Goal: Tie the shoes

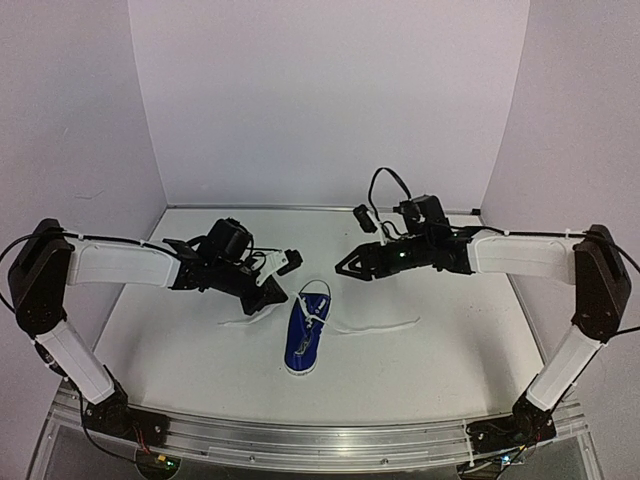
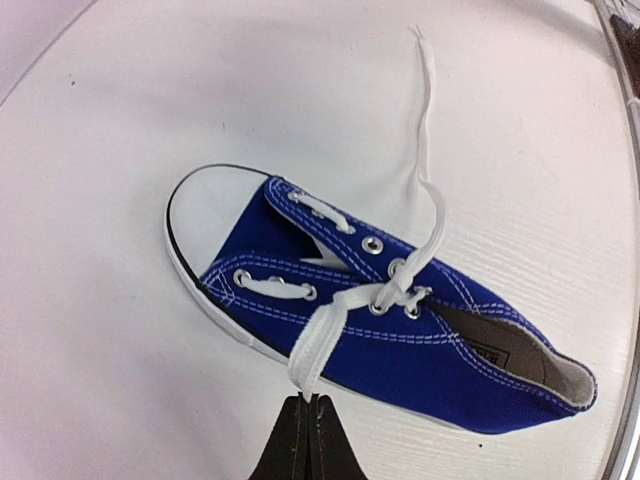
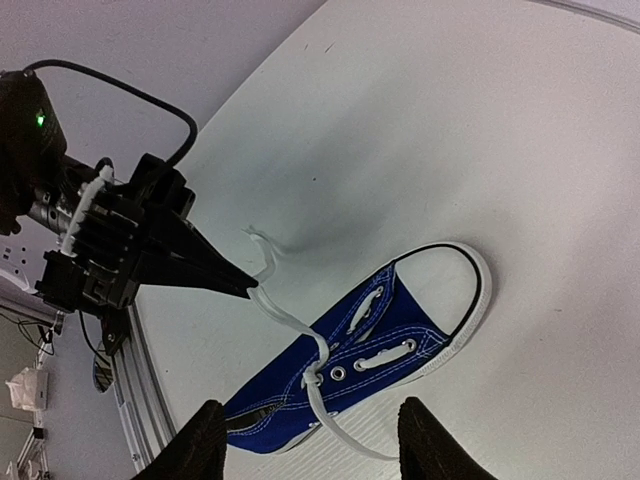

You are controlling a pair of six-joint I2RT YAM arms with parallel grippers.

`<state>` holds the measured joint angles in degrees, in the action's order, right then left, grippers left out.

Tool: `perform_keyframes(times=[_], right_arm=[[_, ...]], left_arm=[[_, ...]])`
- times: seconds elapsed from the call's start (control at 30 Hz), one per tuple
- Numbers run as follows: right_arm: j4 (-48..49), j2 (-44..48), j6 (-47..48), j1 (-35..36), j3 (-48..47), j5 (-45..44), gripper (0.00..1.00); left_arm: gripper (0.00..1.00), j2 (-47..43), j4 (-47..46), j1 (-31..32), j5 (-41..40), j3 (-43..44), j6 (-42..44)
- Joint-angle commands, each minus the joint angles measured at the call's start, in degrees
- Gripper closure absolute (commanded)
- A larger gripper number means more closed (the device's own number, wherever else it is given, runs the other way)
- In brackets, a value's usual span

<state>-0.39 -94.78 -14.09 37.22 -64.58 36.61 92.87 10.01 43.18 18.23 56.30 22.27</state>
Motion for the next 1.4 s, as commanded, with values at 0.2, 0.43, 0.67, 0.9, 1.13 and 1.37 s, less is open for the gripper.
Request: perform_keyframes(times=[0.2,0.43,0.67,0.9,1.13,1.37], right_arm=[[8.6,-10.3,-4.0,5.8,-6.8,6.4,0.44],[9.8,-15.9,-5.1,8.2,-10.1,7.5,0.56],[9.8,-17.5,-5.5,8.3,-11.1,6.7,0.65],[9.7,-18.3,-5.6,8.3,-11.7,6.7,0.74],[9.3,-17.8,-5.3,8.3,-11.3,6.2,1.00],[8.5,-15.3,-4.6,8.3,-9.7,3.8,1.00]], left_arm=[[1.00,-2.3,-15.1,0.2,4.9,-4.6,-4.3],[1.00,-3.0,-19.2,0.3,6.6,-6.3,-5.8],[1.00,-3.6,-20.5,0.4,7.3,-6.8,-5.9],[1.00,-3.3,-20.5,0.6,8.8,-6.6,-5.8],[1.00,-3.2,-20.2,0.8,7.7,-6.6,-5.7],[0.86,-1.9,-20.3,0.8,5.9,-6.4,-7.0]])
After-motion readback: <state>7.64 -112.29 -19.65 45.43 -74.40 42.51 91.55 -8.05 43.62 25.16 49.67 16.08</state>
